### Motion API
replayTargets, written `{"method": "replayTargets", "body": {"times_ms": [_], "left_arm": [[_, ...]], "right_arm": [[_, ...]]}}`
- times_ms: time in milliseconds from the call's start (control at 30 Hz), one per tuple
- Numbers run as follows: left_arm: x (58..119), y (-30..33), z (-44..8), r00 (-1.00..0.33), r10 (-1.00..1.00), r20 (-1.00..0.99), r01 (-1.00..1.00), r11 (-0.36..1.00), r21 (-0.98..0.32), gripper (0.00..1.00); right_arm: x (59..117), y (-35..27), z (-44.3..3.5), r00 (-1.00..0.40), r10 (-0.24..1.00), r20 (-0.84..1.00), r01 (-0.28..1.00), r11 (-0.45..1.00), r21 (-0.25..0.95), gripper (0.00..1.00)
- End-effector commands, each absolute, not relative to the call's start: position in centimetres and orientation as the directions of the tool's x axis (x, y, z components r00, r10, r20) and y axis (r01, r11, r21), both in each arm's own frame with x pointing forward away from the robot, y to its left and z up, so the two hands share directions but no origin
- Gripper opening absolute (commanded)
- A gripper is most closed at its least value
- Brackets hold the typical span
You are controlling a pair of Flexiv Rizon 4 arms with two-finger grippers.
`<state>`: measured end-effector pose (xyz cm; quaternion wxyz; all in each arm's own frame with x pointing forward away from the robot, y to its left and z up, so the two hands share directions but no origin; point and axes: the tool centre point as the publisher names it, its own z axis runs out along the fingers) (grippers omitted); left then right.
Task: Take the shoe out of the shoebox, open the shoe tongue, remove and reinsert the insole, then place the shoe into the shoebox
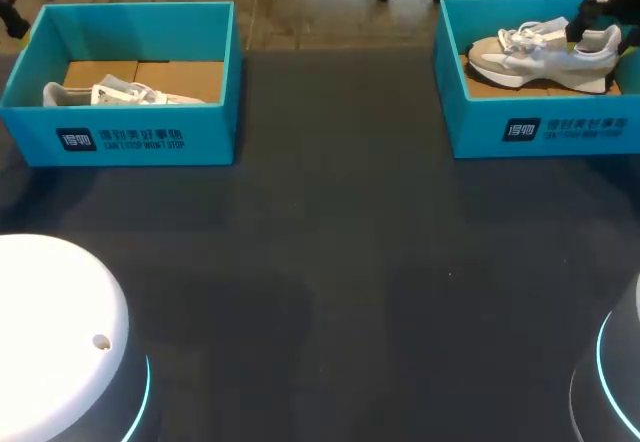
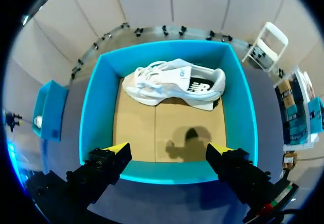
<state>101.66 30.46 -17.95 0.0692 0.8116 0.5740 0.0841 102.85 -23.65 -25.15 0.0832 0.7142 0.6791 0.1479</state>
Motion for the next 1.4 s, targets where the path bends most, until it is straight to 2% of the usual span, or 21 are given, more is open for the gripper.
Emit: {"method": "replayTargets", "body": {"times_ms": [33, 100, 133, 200, 233, 267, 633, 1400], "left_arm": [[101.6, 30.5, -17.9, 0.327, 0.943, 0.059, 0.92, -0.332, 0.209, 1.0], [101.6, 30.5, -17.9, 0.327, 0.943, 0.059, 0.92, -0.332, 0.209, 0.96], [101.6, 30.5, -17.9, 0.327, 0.943, 0.059, 0.92, -0.332, 0.209, 1.0], [101.6, 30.5, -17.9, 0.327, 0.943, 0.059, 0.92, -0.332, 0.209, 1.0], [101.6, 30.5, -17.9, 0.327, 0.943, 0.059, 0.92, -0.332, 0.209, 0.96], [101.6, 30.5, -17.9, 0.327, 0.943, 0.059, 0.92, -0.332, 0.209, 1.0], [101.6, 30.5, -17.9, 0.327, 0.943, 0.059, 0.92, -0.332, 0.209, 1.0], [101.6, 30.5, -17.9, 0.327, 0.943, 0.059, 0.92, -0.332, 0.209, 1.0]], "right_arm": [[104.3, -24.4, -25.7, 0.037, 0.995, 0.095, 0.95, -0.064, 0.307, 1.0], [105.0, -24.8, -25.8, 0.039, 0.996, 0.085, 0.951, -0.063, 0.303, 1.0], [105.3, -24.9, -25.8, 0.042, 0.995, 0.088, 0.951, -0.067, 0.301, 1.0], [106.1, -25.2, -25.9, 0.033, 0.997, 0.068, 0.951, -0.052, 0.306, 1.0], [106.5, -25.2, -25.9, 0.031, 0.997, 0.067, 0.951, -0.05, 0.306, 1.0], [106.7, -25.3, -26.0, 0.026, 0.998, 0.065, 0.953, -0.044, 0.301, 1.0], [109.2, -27.0, -28.6, 0.015, 0.998, 0.06, 0.973, -0.028, 0.23, 1.0], [112.9, -31.0, -31.4, 0.031, 0.999, 0.018, 0.981, -0.034, 0.191, 1.0]]}}
